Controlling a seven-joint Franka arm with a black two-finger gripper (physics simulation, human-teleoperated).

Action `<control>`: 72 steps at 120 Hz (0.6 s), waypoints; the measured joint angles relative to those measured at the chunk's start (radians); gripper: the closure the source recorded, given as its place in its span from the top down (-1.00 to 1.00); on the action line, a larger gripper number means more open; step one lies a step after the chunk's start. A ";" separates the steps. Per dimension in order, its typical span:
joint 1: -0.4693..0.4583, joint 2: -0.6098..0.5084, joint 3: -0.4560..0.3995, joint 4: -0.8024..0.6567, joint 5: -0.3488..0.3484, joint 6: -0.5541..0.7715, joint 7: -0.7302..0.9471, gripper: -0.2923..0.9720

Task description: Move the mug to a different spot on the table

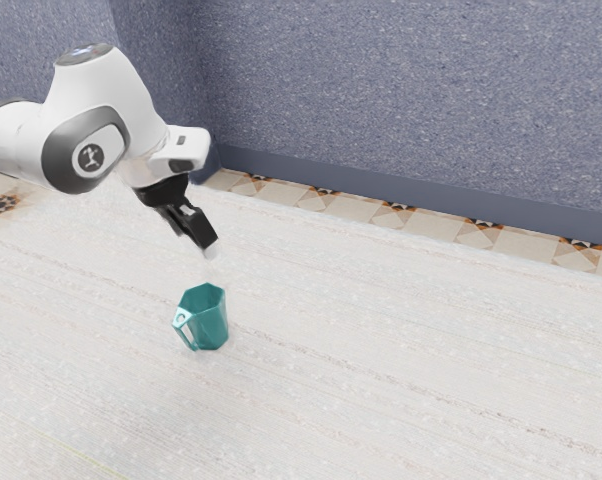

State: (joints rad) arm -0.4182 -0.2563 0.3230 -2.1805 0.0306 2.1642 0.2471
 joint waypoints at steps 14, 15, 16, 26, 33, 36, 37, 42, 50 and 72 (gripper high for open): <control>0.022 0.041 0.019 0.186 0.020 -0.149 -0.061 0.51; 0.026 0.049 0.019 0.202 0.021 -0.159 -0.064 0.51; 0.029 0.058 0.019 0.219 0.021 -0.169 -0.068 0.51; 0.071 0.122 0.009 0.343 0.027 -0.252 -0.103 0.51; 0.114 0.171 -0.012 0.428 0.026 -0.307 -0.123 0.52; 0.139 0.188 -0.029 0.457 0.026 -0.327 -0.130 0.52; 0.146 0.193 -0.034 0.466 0.025 -0.334 -0.133 0.52; 0.190 0.235 -0.068 0.527 0.022 -0.369 -0.143 0.52; 0.263 0.278 -0.132 0.598 0.013 -0.416 -0.156 0.52; 0.390 0.314 -0.244 0.654 -0.022 -0.497 -0.181 0.52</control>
State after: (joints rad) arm -0.0282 0.0581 0.0786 -1.5264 0.0089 1.6675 0.0662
